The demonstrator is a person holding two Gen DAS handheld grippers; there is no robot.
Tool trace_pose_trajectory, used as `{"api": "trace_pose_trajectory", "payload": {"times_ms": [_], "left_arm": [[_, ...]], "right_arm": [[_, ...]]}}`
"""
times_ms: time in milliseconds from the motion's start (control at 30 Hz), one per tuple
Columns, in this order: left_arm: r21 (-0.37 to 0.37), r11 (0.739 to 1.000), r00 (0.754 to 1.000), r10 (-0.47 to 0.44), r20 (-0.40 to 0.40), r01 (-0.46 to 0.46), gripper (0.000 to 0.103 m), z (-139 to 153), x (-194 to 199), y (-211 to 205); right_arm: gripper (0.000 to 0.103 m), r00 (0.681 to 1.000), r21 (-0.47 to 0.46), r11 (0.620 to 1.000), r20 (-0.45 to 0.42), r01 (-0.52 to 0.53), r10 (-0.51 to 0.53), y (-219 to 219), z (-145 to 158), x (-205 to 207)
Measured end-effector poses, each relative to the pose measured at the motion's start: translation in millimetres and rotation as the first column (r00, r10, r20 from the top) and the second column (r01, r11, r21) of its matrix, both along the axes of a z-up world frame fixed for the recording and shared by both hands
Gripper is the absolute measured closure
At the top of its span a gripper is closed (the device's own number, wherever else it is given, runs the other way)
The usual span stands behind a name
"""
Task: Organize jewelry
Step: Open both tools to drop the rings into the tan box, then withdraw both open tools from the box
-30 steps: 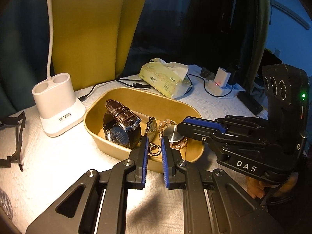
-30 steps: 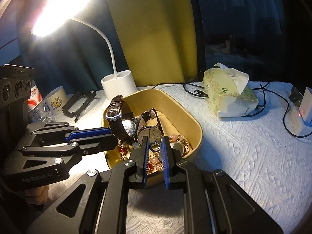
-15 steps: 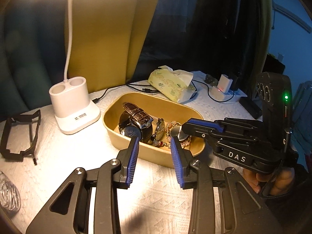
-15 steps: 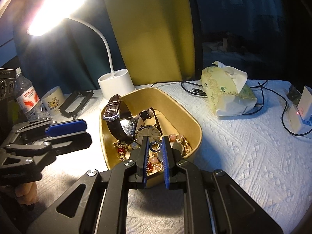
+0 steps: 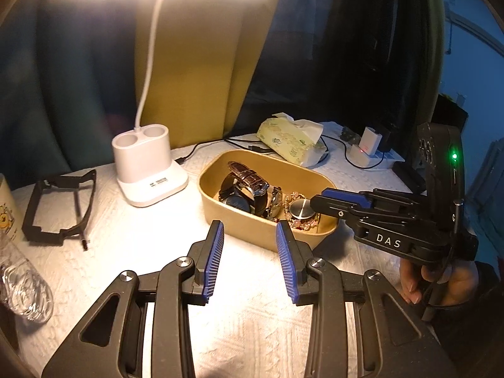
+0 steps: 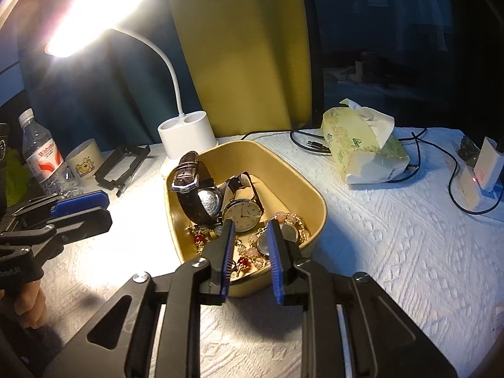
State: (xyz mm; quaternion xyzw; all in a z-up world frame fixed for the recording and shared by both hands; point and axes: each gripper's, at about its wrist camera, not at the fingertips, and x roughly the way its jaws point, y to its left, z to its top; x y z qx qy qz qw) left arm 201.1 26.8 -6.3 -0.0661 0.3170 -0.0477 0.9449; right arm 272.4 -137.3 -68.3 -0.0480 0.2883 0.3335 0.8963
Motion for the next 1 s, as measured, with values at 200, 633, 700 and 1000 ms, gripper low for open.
{"api": "trace_pose_trajectory", "payload": {"times_ms": [200,633,700,1000], "left_arm": [[-0.002,1.0,1.0,0.018,0.015,-0.018,0.066,5.5,-13.9,2.8],[-0.002,1.0,0.999,0.021,0.039,-0.021,0.066,12.7,-47.5,-0.8],[-0.003,1.0,0.999,0.019,0.041,-0.018,0.066,12.8,-52.0,-2.2],[-0.005,1.0,0.998,0.017,0.054,-0.017,0.066,14.4,-73.6,-6.0]], "right_arm": [[0.065,1.0,-0.001,1.0,0.001,-0.004,0.004,1.1,2.7,-12.0],[0.057,1.0,-0.012,1.0,0.0,0.008,-0.008,-6.8,3.5,-50.3],[0.057,1.0,-0.014,1.0,-0.001,0.01,-0.01,-9.3,2.7,-55.2],[0.056,1.0,-0.008,1.0,0.001,0.024,-0.024,-16.3,3.0,-77.2]]}}
